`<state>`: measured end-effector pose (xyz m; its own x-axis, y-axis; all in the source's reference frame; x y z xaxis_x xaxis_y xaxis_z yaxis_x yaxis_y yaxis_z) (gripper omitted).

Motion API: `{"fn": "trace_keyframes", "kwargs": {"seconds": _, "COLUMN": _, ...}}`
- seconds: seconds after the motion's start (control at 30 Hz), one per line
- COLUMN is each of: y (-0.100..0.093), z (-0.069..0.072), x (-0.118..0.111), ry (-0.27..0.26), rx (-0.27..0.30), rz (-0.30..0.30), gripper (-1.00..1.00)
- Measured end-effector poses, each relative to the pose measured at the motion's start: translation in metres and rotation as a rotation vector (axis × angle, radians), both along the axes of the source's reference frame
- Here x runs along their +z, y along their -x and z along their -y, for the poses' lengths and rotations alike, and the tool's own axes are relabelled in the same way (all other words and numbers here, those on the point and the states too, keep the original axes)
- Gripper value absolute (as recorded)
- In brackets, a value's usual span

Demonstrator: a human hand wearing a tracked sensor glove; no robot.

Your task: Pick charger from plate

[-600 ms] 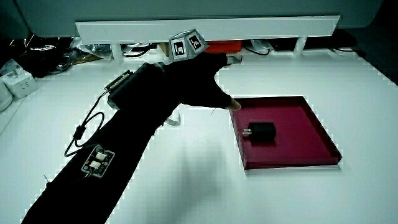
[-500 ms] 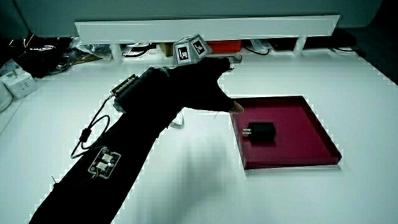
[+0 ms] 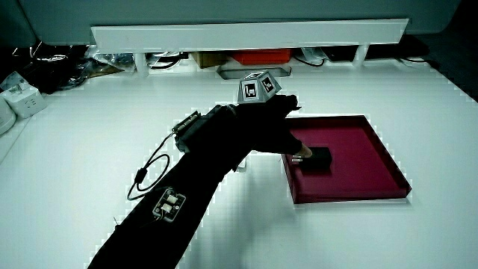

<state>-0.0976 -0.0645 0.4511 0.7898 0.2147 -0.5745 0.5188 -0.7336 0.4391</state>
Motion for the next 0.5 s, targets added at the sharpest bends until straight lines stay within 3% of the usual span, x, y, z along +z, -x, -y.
{"fn": "trace_keyframes", "kwargs": {"seconds": 0.03, "y": -0.003, "z": -0.001, "x": 0.003, "ry": 0.021, "rx": -0.005, "rz": 0.001, "gripper": 0.0}}
{"fn": "trace_keyframes", "kwargs": {"seconds": 0.1, "y": -0.008, "z": -0.001, "x": 0.009, "ry": 0.008, "rx": 0.006, "rz": 0.014, "gripper": 0.0}}
{"fn": "trace_keyframes", "kwargs": {"seconds": 0.5, "y": -0.034, "z": 0.001, "x": 0.041, "ry": 0.055, "rx": -0.009, "rz": 0.026, "gripper": 0.0}}
